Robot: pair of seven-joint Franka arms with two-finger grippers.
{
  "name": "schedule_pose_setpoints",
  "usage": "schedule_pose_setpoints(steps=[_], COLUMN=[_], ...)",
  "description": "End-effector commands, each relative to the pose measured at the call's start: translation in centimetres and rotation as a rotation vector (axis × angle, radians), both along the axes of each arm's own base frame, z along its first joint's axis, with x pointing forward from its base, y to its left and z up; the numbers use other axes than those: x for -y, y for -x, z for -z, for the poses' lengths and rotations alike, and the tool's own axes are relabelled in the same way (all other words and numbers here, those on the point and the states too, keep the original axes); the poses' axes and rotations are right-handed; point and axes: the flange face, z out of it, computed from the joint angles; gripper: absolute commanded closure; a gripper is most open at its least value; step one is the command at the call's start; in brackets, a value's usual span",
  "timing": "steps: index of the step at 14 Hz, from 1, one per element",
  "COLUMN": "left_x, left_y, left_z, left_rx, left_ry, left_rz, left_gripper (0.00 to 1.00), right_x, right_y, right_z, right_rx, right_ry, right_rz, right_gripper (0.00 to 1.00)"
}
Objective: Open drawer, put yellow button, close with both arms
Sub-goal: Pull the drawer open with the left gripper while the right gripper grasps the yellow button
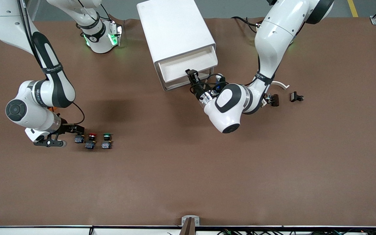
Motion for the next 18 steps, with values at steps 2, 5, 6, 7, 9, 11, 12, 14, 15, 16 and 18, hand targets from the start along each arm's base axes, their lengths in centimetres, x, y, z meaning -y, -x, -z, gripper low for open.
schedule_pose_setpoints(steps=[2,5,6,7,9,11,12,14,15,16,18], left_x=[-1.8,-2.7,-3.6,-4.1,-4.0,-5.1,-5.7,-8.4,-9.3,-9.8,-11.0], left_y=[-3.7,-5.1,-5.9,-6.4,-7.1,-8.5,-9.5,-11.5,-12.0,-11.8,-11.8], left_z=[1.6,2.3,2.3,1.9,0.9,-0.2,-1.0,-1.8,-2.8,-4.2,-7.3], left_rx=[0.07,0.085,0.089,0.101,0.133,0.157,0.186,0.239,0.267,0.309,0.434], left_ry=[-0.032,-0.043,-0.043,-0.031,-0.003,0.006,0.01,-0.033,-0.042,-0.057,-0.08], left_rz=[-0.11,-0.129,-0.147,-0.153,-0.151,-0.175,-0.18,-0.207,-0.196,-0.132,-0.033], left_gripper=[1.0,1.0,1.0,0.78,0.0,0.0,0.0,0.0,0.0,0.0,0.0], right_x=[0.1,0.6,0.8,0.8,1.3,1.8,2.2,2.2,2.2,2.1,2.0], right_y=[0.1,-0.4,-0.5,-0.6,-0.7,-0.8,-0.9,-0.8,-0.8,-0.8,-0.8], right_z=[1.6,3.3,3.6,3.8,4.1,5.2,5.6,6.2,6.2,6.6,6.7], right_rx=[0.009,0.041,0.048,0.049,0.046,0.035,0.035,0.035,0.037,0.031,0.031], right_ry=[0.005,0.003,0.002,0.003,0.002,0.0,0.0,-0.002,-0.002,-0.003,-0.004], right_rz=[-0.015,-0.011,-0.007,-0.007,-0.005,-0.008,-0.003,-0.001,-0.001,-0.002,-0.001], right_gripper=[0.0,0.0,0.0,0.0,0.0,0.0,0.0,0.0,0.0,0.0,0.0])
